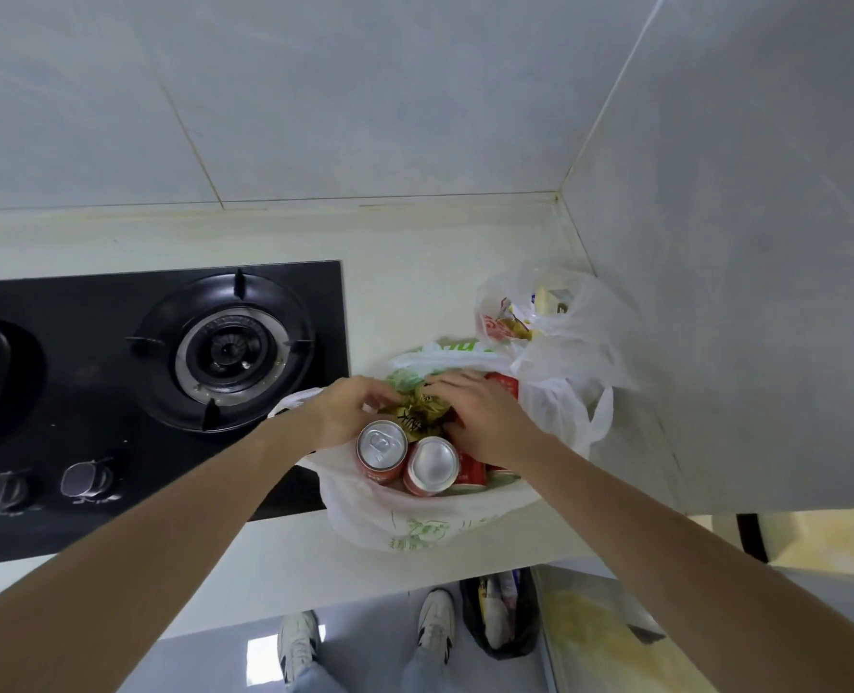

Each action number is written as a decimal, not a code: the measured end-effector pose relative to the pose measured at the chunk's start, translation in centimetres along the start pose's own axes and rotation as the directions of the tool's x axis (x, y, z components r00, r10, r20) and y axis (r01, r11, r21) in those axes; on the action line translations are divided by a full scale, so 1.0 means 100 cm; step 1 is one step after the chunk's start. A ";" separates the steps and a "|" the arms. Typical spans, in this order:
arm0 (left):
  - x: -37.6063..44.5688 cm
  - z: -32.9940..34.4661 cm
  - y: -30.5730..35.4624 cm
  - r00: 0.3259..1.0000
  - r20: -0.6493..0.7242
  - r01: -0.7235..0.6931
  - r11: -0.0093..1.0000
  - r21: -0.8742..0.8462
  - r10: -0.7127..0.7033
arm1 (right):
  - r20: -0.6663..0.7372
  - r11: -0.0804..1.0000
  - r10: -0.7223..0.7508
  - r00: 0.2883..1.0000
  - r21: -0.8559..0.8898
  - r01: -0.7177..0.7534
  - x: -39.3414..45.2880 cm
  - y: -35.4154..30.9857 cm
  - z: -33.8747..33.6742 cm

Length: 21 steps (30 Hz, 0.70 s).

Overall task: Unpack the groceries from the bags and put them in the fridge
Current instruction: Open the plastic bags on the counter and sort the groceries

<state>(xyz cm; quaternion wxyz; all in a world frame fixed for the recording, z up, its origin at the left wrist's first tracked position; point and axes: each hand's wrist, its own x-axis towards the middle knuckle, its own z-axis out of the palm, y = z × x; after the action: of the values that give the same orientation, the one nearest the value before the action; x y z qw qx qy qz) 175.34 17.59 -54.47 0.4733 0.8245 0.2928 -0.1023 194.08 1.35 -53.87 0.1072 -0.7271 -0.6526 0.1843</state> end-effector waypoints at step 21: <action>0.014 -0.002 0.004 0.979 -0.052 -0.154 0.877 0.454 0.199 | -0.462 0.989 0.120 0.879 -0.020 -0.146 0.000 -0.019 -0.001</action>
<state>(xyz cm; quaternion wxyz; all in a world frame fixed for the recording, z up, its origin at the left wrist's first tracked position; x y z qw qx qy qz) 176.72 18.16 -54.66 0.2634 0.9384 0.2076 -0.0829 192.41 1.62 -53.01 0.2259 -0.7957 -0.5619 -0.0037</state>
